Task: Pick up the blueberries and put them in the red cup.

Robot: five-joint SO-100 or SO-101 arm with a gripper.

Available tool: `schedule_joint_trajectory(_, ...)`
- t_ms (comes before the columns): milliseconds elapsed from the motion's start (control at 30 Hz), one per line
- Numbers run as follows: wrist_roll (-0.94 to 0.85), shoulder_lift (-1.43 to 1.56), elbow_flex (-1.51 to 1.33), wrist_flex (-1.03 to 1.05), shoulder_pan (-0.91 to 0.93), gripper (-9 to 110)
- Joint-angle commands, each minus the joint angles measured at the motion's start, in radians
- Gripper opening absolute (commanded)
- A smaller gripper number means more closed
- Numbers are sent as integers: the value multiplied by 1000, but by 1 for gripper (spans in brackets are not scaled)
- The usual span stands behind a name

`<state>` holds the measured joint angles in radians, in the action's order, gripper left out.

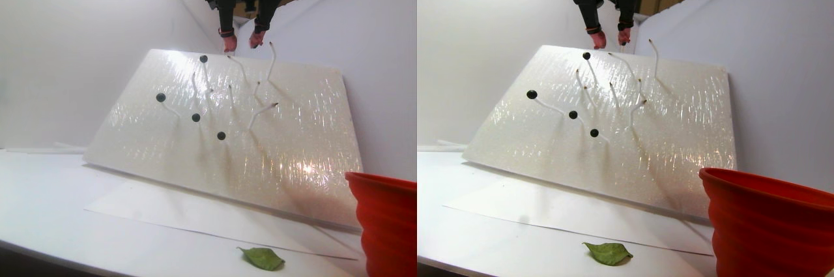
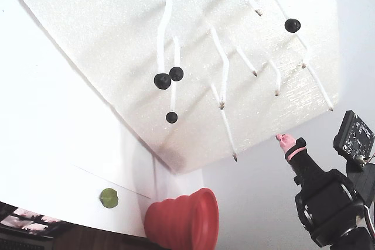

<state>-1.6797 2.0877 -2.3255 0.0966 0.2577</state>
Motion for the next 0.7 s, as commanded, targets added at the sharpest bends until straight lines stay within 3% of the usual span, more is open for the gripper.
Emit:
schedule_joint_trajectory(0,3,12,124,-31,-6,16)
schedule_joint_trajectory(667,9,-94,229,-87,-80,16)
